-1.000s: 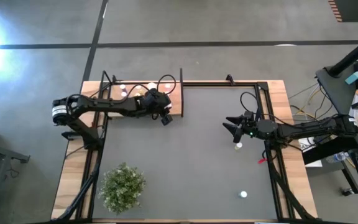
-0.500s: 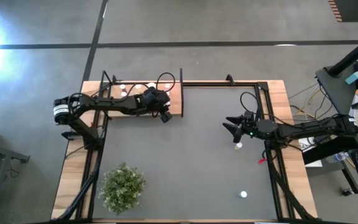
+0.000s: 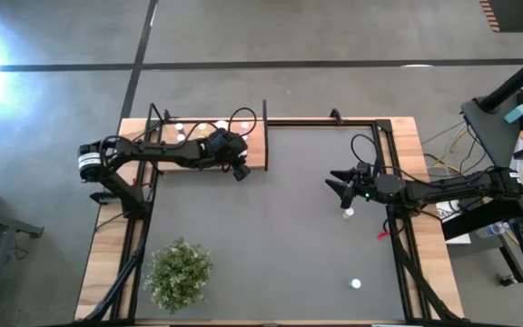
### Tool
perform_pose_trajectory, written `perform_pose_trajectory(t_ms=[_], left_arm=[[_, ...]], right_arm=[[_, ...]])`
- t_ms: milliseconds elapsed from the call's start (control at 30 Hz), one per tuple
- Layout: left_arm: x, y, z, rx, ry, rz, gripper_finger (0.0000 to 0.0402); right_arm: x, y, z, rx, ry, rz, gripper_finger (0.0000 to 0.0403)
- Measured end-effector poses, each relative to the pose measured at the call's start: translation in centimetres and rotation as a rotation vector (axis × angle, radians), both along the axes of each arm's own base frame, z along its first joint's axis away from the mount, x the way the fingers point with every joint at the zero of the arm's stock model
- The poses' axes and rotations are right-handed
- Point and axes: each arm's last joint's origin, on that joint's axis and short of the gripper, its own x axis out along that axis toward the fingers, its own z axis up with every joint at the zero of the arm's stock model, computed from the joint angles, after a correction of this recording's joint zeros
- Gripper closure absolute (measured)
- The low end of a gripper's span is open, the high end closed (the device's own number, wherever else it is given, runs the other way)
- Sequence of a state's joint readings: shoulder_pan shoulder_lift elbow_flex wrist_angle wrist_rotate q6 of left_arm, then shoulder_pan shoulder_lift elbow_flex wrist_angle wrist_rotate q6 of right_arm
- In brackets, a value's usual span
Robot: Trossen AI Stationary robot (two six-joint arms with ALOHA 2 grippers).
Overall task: Pick and place medicine bottles onto shelf by color
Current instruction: Put the pink pill bottle on the shelf, then move the yellow pill bottle to the middle of the table
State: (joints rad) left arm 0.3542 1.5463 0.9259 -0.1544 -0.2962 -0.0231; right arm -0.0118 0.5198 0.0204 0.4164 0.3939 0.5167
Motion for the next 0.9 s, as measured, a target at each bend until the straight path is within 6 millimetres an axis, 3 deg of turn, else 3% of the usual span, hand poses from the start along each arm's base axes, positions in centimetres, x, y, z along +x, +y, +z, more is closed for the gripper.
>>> perform_pose_trajectory(t_ms=[500, 900], left_arm=[[-0.1, 0.1, 0.2, -0.008, -0.023, 0.02, 0.0212], [-0.9, -0.2, 3.1, 0.031, -0.114, 0.014, 0.0198]], right_arm=[[0.0, 0.0, 0.0, 0.0, 0.0, 0.0, 0.0174], [0.0, 0.0, 0.0, 0.0, 0.0, 0.0, 0.0174]])
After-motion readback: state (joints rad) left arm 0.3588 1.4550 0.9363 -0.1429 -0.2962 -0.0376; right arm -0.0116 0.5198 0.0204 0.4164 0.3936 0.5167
